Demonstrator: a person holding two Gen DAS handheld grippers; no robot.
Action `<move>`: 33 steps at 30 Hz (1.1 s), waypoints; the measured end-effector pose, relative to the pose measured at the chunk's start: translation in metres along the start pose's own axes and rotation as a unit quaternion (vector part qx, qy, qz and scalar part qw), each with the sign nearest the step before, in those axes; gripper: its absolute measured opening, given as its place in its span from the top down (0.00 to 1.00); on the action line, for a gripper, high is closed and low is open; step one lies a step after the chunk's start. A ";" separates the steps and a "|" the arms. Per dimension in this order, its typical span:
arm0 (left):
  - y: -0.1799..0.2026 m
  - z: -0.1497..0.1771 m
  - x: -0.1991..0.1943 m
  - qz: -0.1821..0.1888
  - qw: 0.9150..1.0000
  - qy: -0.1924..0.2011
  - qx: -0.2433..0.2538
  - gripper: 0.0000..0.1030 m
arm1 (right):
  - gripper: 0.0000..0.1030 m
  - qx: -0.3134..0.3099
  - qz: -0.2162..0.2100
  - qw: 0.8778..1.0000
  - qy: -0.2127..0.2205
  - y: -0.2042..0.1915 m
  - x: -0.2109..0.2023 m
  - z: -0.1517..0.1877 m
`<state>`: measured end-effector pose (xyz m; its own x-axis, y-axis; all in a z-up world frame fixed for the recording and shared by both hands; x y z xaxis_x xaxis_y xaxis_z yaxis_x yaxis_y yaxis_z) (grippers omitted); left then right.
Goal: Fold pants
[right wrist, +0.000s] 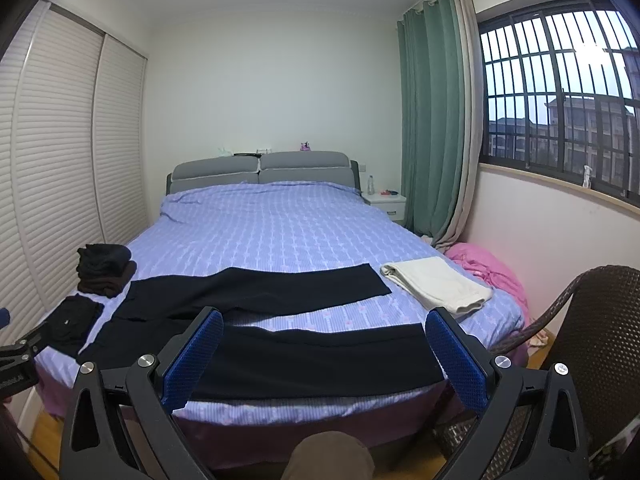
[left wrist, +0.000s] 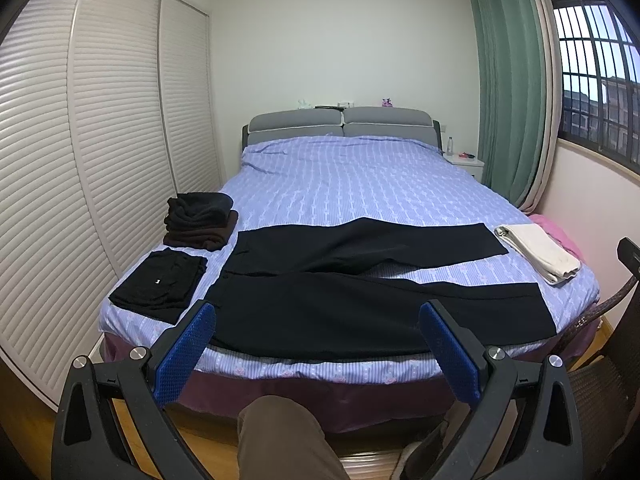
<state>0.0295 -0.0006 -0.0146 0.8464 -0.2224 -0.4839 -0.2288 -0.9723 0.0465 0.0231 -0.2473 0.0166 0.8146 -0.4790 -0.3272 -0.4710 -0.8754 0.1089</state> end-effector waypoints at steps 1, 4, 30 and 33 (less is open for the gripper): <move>0.000 0.000 0.000 -0.001 1.000 0.001 0.001 0.00 | 0.00 0.000 0.000 1.000 0.000 0.000 0.001 0.000; 0.003 0.002 -0.002 -0.002 1.000 0.005 0.006 0.00 | 0.00 -0.001 0.000 1.000 0.000 -0.001 0.001 0.000; 0.005 0.002 0.005 -0.005 1.000 0.003 0.018 0.00 | 0.00 -0.010 0.003 1.000 0.002 -0.005 0.004 -0.002; 0.006 0.001 0.005 -0.006 1.000 0.003 0.018 0.00 | 0.00 -0.011 0.003 1.000 0.003 -0.006 0.004 -0.002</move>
Point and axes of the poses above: each gripper's, at about its wrist camera, not at the fingertips, and x roughly the way its jaws point, y to its right, z to its underside, the point moved 3 cm from there along x, roughly the way its jaws point, and after that the axes turned 12 degrees about z, right-handed, at the moved point
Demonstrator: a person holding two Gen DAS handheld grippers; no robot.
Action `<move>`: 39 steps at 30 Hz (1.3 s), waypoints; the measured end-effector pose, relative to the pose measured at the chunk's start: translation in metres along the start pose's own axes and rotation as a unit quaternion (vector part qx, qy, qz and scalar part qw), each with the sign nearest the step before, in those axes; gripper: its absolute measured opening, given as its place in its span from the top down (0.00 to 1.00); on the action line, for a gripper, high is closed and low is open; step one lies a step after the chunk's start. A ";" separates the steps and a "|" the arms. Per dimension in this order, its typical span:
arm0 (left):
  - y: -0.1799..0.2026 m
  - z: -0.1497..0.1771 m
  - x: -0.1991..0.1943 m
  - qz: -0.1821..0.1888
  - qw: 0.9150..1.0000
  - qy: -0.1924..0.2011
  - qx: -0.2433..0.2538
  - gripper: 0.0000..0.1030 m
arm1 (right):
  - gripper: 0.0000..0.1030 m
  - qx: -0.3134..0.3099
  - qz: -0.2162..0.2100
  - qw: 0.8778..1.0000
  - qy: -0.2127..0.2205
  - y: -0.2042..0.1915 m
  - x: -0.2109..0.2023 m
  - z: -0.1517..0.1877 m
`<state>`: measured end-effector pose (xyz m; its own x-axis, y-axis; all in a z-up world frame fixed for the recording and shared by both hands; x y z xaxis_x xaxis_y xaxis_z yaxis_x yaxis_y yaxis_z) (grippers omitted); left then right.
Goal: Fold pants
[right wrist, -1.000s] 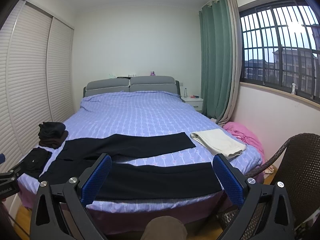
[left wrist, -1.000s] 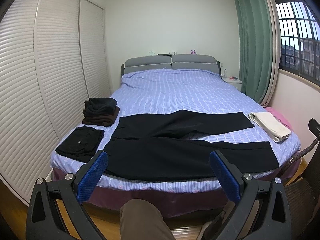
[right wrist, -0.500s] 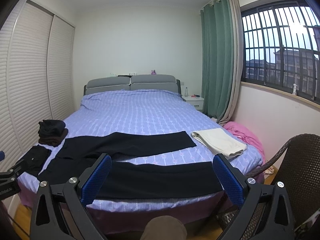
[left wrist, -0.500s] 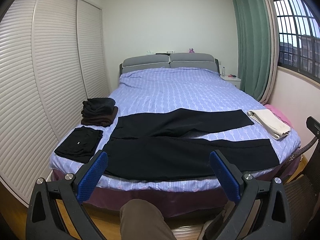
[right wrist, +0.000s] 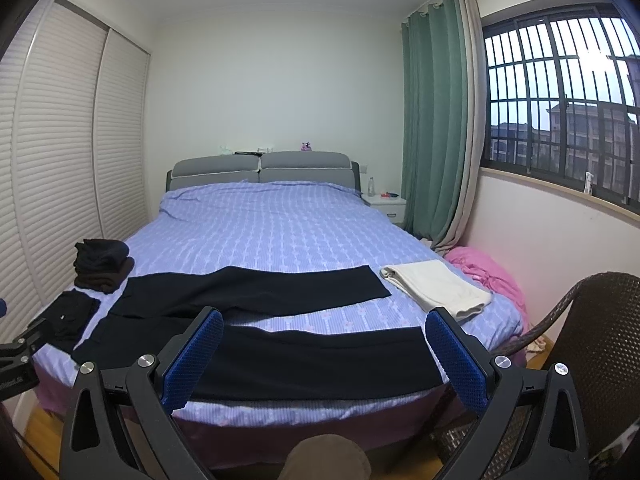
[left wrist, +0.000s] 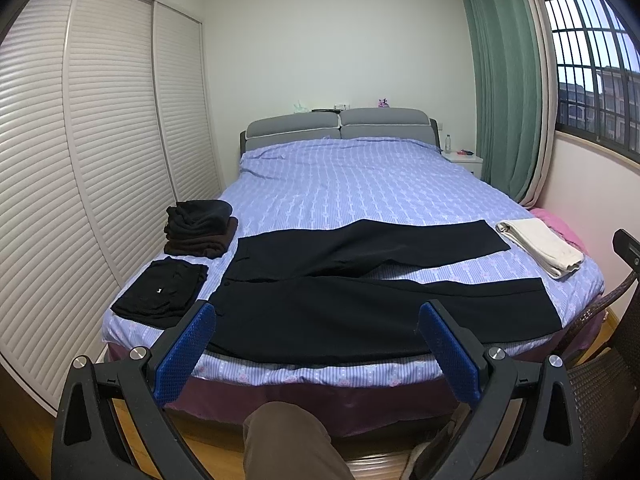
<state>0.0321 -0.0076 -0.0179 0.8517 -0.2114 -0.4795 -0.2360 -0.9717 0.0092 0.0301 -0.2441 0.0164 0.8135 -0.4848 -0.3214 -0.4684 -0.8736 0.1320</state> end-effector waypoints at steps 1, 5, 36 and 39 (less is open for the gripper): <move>0.001 0.000 0.000 -0.001 1.000 0.000 0.001 0.00 | 0.00 0.000 0.000 1.000 0.000 0.000 0.000 0.000; 0.003 -0.001 -0.001 -0.001 1.000 0.000 0.001 0.00 | 0.00 0.000 0.000 1.000 0.000 0.000 0.000 0.000; 0.000 -0.003 0.001 -0.001 1.000 0.002 0.008 0.00 | 0.00 0.000 0.005 1.000 0.001 -0.003 0.003 0.001; 0.001 -0.003 0.001 -0.002 1.000 0.002 0.010 0.00 | 0.00 -0.001 0.005 1.000 0.001 -0.003 0.003 0.001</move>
Point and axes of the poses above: each gripper's, at about its wrist camera, not at the fingertips, and x roughly the way its jaws point, y to its right, z to its underside, the point moved 3 cm from there along x, roughly the way its jaws point, and after that the axes turned 12 degrees about z, right-handed, at the moved point
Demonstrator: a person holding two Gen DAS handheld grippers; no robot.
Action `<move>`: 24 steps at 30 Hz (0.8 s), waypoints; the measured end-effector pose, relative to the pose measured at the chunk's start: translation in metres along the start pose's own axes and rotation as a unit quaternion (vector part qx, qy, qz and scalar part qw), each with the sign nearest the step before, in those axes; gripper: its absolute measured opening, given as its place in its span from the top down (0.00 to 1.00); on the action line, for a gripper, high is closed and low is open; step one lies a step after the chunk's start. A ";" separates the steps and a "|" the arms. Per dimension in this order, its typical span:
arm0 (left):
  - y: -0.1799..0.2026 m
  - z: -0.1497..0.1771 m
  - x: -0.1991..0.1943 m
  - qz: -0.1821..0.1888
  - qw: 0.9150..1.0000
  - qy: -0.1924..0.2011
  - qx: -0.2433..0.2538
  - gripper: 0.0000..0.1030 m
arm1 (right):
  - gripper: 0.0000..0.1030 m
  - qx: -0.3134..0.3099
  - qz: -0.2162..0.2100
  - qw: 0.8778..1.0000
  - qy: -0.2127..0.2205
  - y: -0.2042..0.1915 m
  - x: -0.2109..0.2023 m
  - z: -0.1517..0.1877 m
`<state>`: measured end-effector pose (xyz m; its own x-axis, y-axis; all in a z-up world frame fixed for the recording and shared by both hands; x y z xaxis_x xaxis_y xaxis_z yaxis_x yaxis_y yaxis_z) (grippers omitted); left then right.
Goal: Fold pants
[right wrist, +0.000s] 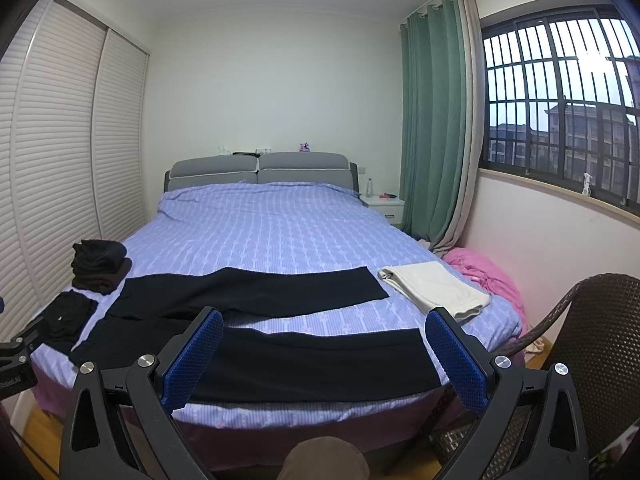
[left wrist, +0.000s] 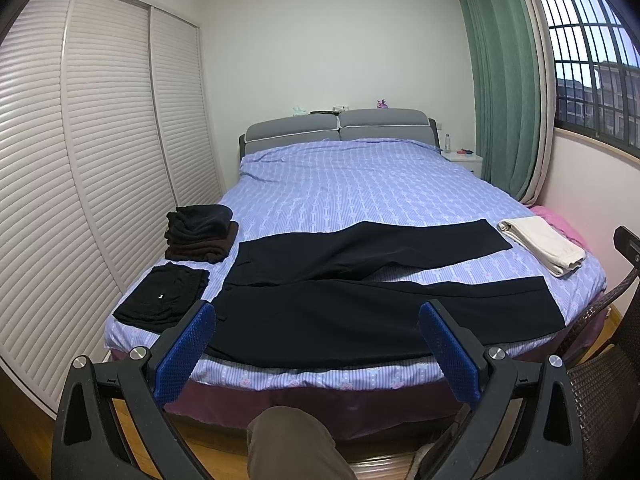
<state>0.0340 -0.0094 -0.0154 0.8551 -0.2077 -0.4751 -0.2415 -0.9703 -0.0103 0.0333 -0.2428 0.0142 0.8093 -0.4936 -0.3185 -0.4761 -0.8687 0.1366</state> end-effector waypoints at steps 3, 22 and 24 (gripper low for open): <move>0.001 -0.002 0.002 0.000 1.000 -0.001 0.003 0.00 | 0.00 -0.002 0.001 1.000 -0.001 -0.001 0.002 0.000; 0.019 -0.045 0.097 0.012 0.999 -0.019 0.025 0.00 | 0.00 -0.013 0.011 0.999 -0.041 -0.001 0.087 -0.011; 0.024 -0.054 0.118 0.016 0.999 -0.023 0.028 0.00 | 0.00 -0.015 0.011 0.999 -0.046 -0.002 0.102 -0.015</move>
Point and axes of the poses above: each gripper's, at about its wrist camera, not at the fingertips, and x roughly the way its jaws point, y to its right, z to its underside, the point moved 3 cm from there along x, roughly the way its jaws point, and after that the axes turned 12 degrees about z, right-handed, at the moved point
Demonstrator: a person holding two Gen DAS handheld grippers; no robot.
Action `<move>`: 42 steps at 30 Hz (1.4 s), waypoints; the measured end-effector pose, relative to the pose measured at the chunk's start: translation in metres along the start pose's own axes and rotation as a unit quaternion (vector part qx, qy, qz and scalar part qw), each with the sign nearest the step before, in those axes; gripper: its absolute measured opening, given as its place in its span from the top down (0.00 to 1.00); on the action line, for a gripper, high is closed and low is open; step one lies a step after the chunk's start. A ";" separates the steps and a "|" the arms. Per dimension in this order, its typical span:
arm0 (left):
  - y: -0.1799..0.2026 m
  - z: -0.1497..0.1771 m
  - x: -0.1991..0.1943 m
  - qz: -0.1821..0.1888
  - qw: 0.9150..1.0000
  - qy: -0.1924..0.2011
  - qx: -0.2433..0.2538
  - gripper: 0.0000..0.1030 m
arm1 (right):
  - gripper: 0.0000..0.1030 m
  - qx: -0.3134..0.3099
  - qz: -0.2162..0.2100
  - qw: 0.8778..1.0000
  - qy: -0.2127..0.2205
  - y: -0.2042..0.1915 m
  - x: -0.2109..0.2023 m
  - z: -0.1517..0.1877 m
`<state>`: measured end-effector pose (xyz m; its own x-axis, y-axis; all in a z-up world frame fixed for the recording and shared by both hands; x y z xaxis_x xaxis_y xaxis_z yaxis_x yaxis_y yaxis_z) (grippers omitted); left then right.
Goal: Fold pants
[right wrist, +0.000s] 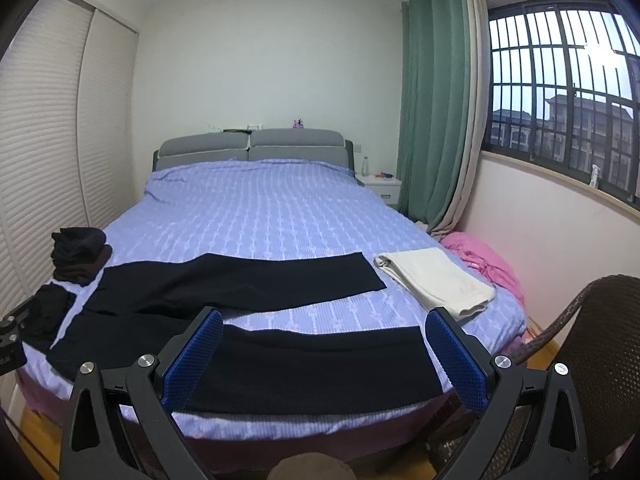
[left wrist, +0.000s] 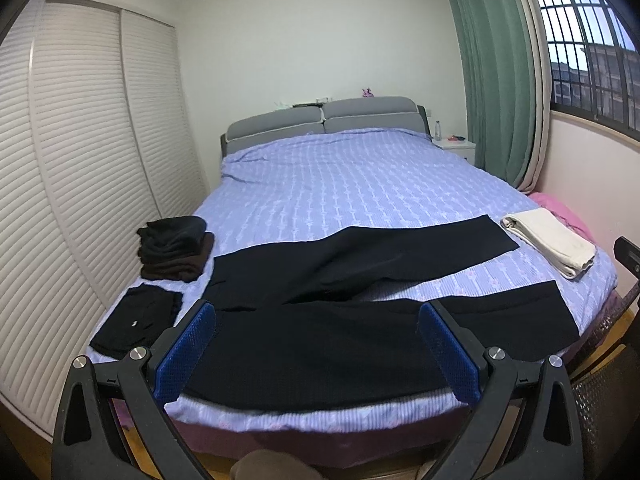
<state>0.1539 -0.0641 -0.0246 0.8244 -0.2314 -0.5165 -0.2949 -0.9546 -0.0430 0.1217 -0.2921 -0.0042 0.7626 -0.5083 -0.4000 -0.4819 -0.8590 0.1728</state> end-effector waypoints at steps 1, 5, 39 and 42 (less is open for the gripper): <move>0.002 -0.003 0.007 0.002 1.000 -0.001 0.000 0.00 | 0.00 -0.002 0.001 1.000 -0.003 -0.001 0.010 -0.003; 0.012 -0.023 0.050 0.021 1.000 -0.009 0.001 0.00 | 0.00 -0.007 0.002 1.000 -0.017 -0.001 0.047 -0.017; 0.165 -0.183 0.514 0.092 0.983 -0.157 0.019 0.00 | 0.23 -0.103 -0.118 0.947 -0.281 -0.005 0.576 -0.094; 0.168 -0.181 0.548 0.085 0.981 -0.172 0.011 0.00 | 0.31 -0.113 -0.136 0.934 -0.310 -0.009 0.626 -0.086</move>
<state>0.6432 -0.3851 -0.1603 0.5525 -0.3057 -0.7754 -0.4270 -0.9028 0.0517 0.6405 -0.6075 -0.1783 0.4134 -0.1971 -0.8889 -0.1503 -0.9777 0.1469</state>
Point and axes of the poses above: each gripper's, at about its wrist camera, not at the fingertips, and x roughly the way its jaws point, y to its right, z to its underside, the point moved 3 cm from there along x, roughly the way its jaws point, and after that the axes turned 12 degrees about z, right-handed, at the moved point
